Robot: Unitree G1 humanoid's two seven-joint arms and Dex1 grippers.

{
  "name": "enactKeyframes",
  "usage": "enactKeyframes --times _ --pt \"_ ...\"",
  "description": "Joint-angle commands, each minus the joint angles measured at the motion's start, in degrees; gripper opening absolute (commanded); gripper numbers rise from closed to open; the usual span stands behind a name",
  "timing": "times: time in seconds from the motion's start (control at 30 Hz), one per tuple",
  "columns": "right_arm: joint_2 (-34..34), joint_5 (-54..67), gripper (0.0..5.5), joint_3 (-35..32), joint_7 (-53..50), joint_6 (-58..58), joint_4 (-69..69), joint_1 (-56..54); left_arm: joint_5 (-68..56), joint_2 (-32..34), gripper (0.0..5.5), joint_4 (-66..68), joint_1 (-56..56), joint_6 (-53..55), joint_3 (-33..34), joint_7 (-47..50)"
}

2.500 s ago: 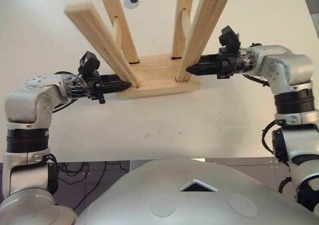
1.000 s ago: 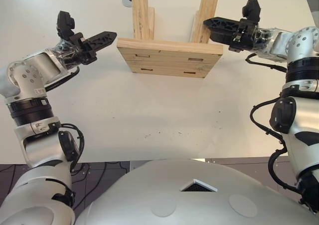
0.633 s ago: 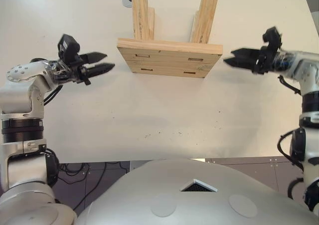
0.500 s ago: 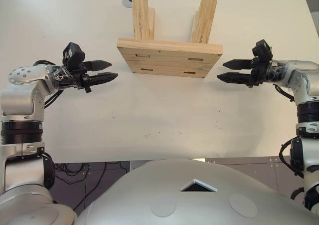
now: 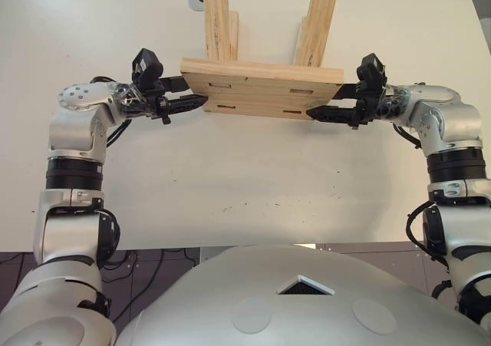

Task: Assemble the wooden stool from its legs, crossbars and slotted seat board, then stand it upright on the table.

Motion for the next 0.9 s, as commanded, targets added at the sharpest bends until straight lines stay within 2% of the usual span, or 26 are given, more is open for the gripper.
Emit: enactKeyframes --times 0.03,0.2,0.3,0.4,0.57,0.7,0.77,0.9 --pt "0.6 -2.1 3.25 1.7 -0.1 -1.4 0.5 -1.0 0.3 -1.4 2.18 3.3 -3.6 0.6 -1.1 -2.4" --pt "0.9 -1.9 2.48 1.9 0.6 0.4 2.3 -2.4 -1.8 0.9 1.94 -0.4 -1.5 6.0 -2.0 -9.1" --pt "0.9 -0.9 2.43 2.2 2.4 3.8 2.5 -3.4 -4.2 1.8 1.85 -3.9 -0.7 10.9 -1.8 -11.7" --pt "-0.1 2.1 2.43 3.1 6.1 14.2 1.3 -5.6 -8.7 3.3 1.77 -8.9 0.0 19.9 -0.2 -12.2" --pt "-2.2 12.7 2.43 0.9 10.4 39.1 -3.6 -12.2 -20.7 6.5 1.74 -15.0 -2.2 45.4 8.3 -6.5" --pt "-0.4 19.6 2.41 -5.8 7.4 56.9 -3.8 -19.3 -26.5 5.7 1.74 -17.2 -5.7 64.8 16.3 1.2" --pt "0.1 23.5 2.38 -7.7 5.2 60.9 -0.2 -22.7 -27.0 4.3 1.74 -16.7 -7.8 73.4 19.8 5.7" --pt "-0.7 30.1 2.31 -10.8 -3.6 61.4 22.2 -34.0 -34.2 4.8 1.73 -4.9 -13.7 75.9 22.5 20.6"
